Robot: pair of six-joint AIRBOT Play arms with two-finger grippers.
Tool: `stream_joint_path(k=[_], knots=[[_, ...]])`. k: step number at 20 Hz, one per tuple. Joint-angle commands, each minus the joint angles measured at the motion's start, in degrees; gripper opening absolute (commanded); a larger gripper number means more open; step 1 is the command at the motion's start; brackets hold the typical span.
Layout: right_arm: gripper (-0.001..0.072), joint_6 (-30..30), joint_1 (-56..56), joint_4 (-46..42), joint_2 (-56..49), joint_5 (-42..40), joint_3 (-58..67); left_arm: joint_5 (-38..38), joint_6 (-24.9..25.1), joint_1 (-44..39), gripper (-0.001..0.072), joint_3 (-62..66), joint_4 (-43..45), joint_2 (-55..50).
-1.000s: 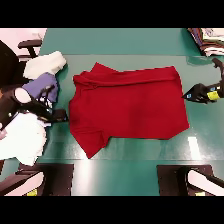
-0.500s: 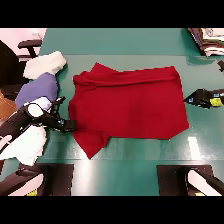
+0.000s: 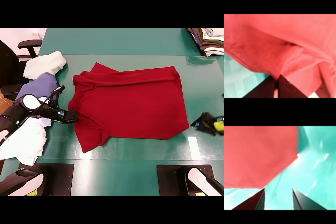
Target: Fold the shirts.
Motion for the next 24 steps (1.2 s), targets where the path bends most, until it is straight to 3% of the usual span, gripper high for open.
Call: stream_joint_path(k=[1,7,8,9,10,11,14,18,24], knots=[[0.0388,-1.86,-1.40,4.85,-2.36,-5.38,-9.84,0.28,0.02,-0.02,0.0027,1.01,-0.33,0.04],[0.0382,-1.97,12.55,8.96,-11.87,-16.39,-9.07,0.02,0.00,-0.02,0.0027,1.01,-0.33,0.04],[0.0292,-1.97,14.93,8.96,-12.50,-16.98,-7.78,-0.02,0.00,-0.02,0.0027,1.01,-0.33,0.04],[0.0126,-1.97,16.83,8.85,-12.55,-17.11,-6.21,-0.26,-0.02,-0.02,0.0026,1.03,-0.33,0.20],[0.0045,-1.97,18.16,8.85,-12.15,-16.68,-4.31,-0.22,-0.07,-0.02,0.0026,1.05,-0.31,1.03],[0.0023,-1.97,19.15,8.79,-10.97,-15.63,-2.03,-0.20,-0.15,0.02,0.0026,1.55,-0.22,2.78],[0.0014,-1.97,20.04,8.81,-3.48,-11.63,8.66,-1.68,-1.75,0.02,0.0026,8.70,2.05,10.84],[0.0014,-1.86,20.04,8.76,6.38,-10.25,30.45,-1.38,-1.70,0.02,0.0026,31.10,3.45,20.02],[0.0014,1.27,20.04,1.75,10.93,-5.55,62.34,-0.74,-1.55,0.02,0.0025,66.75,4.72,21.16]])
